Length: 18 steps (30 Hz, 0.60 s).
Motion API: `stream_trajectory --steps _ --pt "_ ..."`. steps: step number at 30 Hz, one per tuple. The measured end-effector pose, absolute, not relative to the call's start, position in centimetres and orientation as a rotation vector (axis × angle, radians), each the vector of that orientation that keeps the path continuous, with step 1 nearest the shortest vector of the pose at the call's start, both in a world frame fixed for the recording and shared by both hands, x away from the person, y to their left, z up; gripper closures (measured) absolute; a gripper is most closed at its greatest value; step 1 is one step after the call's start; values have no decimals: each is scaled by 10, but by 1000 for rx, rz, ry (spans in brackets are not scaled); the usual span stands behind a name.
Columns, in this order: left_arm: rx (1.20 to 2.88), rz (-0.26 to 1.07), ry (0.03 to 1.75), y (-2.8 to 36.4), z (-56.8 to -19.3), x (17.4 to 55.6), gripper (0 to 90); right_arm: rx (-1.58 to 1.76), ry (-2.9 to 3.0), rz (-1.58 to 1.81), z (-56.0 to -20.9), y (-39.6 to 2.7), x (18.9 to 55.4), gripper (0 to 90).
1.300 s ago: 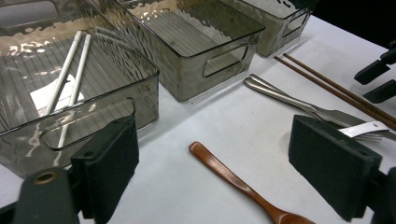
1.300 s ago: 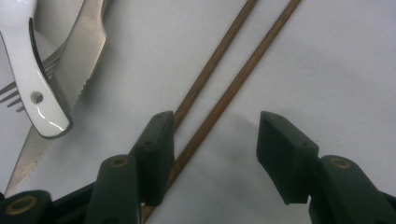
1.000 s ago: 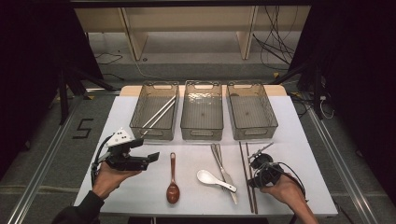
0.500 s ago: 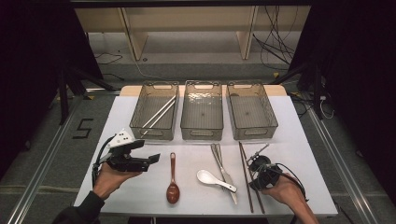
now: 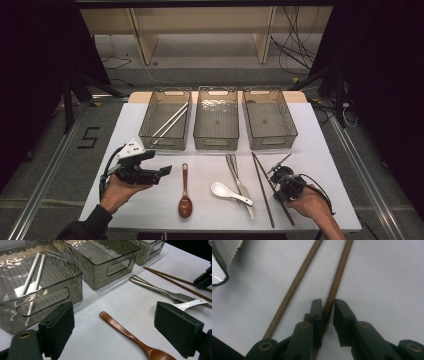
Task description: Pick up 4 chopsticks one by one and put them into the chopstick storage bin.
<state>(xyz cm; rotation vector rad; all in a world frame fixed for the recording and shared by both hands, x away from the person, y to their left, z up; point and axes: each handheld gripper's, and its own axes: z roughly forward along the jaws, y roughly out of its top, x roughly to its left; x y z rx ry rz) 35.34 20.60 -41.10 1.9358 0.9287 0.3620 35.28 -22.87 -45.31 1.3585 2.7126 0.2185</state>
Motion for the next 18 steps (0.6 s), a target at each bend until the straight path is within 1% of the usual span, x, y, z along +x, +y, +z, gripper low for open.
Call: stream_trajectory --steps 4,7,18 --pt "1940 361 925 206 -411 353 161 1412 2691 211 -453 -233 355 802" --pt "1947 361 919 206 -411 353 162 1448 2677 210 -452 -238 356 835" --pt "1948 359 923 205 -412 354 162 1433 2683 205 -452 -240 357 851"
